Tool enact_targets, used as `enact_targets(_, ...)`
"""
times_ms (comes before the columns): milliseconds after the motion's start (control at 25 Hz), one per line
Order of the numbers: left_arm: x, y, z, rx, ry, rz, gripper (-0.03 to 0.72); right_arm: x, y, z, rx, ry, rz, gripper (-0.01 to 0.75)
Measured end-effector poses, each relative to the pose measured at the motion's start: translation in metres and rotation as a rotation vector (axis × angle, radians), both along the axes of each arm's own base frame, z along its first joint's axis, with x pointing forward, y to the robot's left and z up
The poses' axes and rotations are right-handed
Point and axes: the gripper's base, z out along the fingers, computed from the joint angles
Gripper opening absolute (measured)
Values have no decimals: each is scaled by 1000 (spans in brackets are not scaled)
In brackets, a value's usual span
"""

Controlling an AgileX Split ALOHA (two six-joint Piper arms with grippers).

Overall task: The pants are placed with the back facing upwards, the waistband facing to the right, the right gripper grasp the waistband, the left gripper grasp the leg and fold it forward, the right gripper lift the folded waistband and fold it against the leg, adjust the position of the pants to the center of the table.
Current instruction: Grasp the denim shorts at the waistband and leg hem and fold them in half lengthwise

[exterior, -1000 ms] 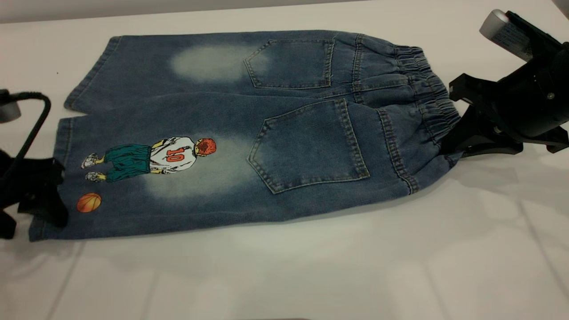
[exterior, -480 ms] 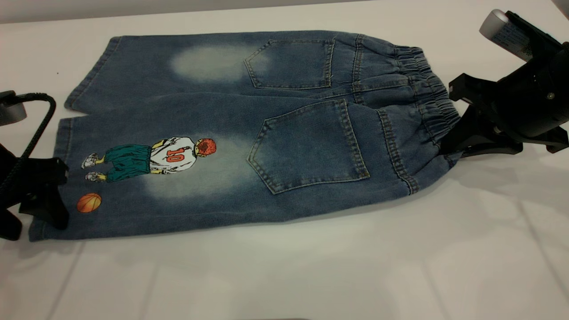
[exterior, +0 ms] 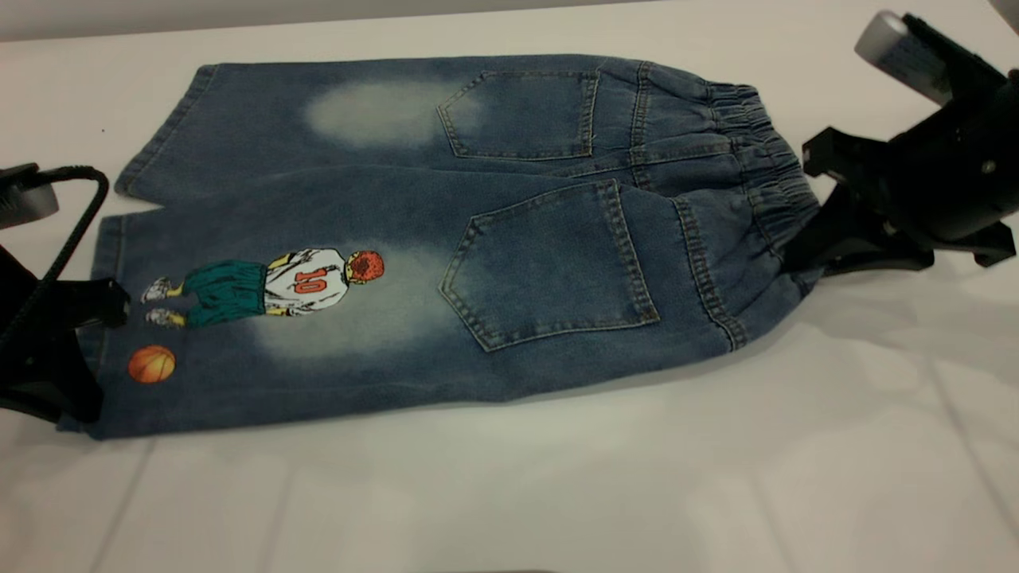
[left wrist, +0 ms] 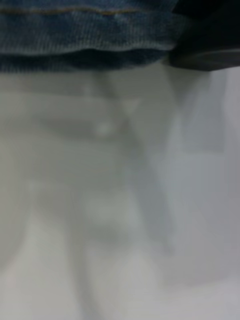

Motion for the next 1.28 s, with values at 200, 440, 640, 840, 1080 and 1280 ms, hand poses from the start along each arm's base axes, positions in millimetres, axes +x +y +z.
enact_targets(200,0,-3,45,-27,-92,-37,50,-2,3,27,13,-32,55,38)
enact_targets(440,-15,-8,113,-65,-260,-62,50,-15,3,76,6,-102,110,38)
enact_targets(640,-30,-11,149,-81,-372,-77,50,-33,4,106,9,-148,145,38)
enact_targets(840,-32,-11,156,-77,-407,-76,50,-35,3,113,-4,-169,152,38)
enact_targets(1080,-2,-8,155,-62,-424,-63,50,-30,-1,103,-32,-149,92,38)
enact_targets(1280,41,-7,147,-63,-398,-62,50,-19,-1,96,-19,-133,37,38)
